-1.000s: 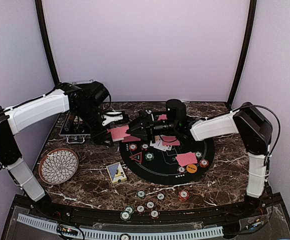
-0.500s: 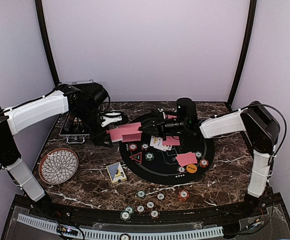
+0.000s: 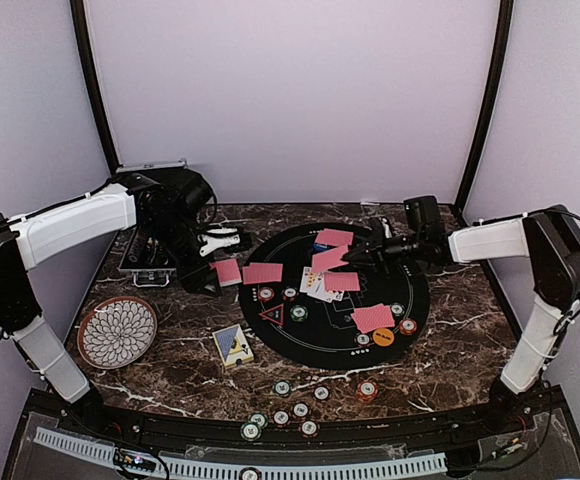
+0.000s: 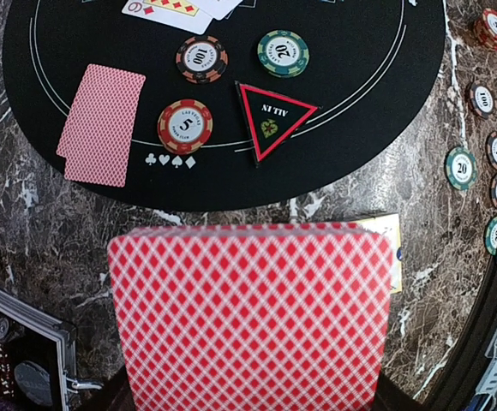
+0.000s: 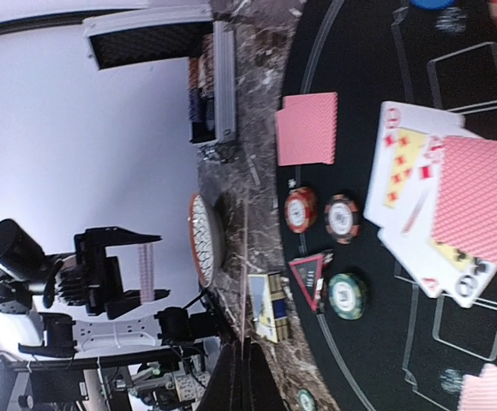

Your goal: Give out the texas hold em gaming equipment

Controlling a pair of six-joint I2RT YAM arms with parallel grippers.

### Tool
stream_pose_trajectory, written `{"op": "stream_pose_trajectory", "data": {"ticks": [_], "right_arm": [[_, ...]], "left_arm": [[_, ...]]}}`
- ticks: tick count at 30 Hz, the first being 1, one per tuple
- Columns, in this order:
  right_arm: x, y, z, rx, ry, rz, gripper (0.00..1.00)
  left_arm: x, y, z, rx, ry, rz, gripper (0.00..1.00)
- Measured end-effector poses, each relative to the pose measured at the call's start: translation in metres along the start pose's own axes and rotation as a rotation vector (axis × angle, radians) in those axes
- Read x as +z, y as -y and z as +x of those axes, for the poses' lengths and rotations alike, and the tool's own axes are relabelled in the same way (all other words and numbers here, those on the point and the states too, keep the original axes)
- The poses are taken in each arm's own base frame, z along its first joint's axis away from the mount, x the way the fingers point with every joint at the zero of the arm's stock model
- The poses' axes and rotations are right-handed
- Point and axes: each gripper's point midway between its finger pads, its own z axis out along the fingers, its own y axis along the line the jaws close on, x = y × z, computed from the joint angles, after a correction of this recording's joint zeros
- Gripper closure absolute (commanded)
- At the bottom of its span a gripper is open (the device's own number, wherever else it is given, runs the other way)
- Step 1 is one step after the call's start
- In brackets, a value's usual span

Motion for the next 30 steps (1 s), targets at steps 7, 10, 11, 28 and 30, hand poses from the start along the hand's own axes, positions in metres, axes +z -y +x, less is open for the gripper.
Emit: {"op": "stream_pose_trajectory", "data": {"ticks": [7, 10, 11, 28, 30], "right_arm": [[-0.017, 0.054, -0.006, 0.000, 0.033, 0.183, 1.00], [-0.015, 0.072, -0.005, 0.002, 0.021, 0.240, 1.00], [-0.014, 0.081, -0.005, 0.003, 0.019, 0.266, 1.00], [-0.023, 0.134, -0.005, -0.037, 0.015, 0.508, 0.70], [-0.025, 0.135, -0.006, -0.042, 0.015, 0.524, 0.63]], "left_arm": [[0.003, -0.005, 0.005, -0.017, -0.001, -0.007, 1.00], [0.006, -0.009, 0.009, -0.028, -0.003, -0.013, 1.00], [0.007, -0.011, 0.011, -0.032, -0.005, -0.015, 1.00], [0.046, -0.030, 0.055, -0.100, -0.063, -0.070, 1.00], [0.054, -0.031, 0.059, -0.105, -0.069, -0.072, 1.00]]}}
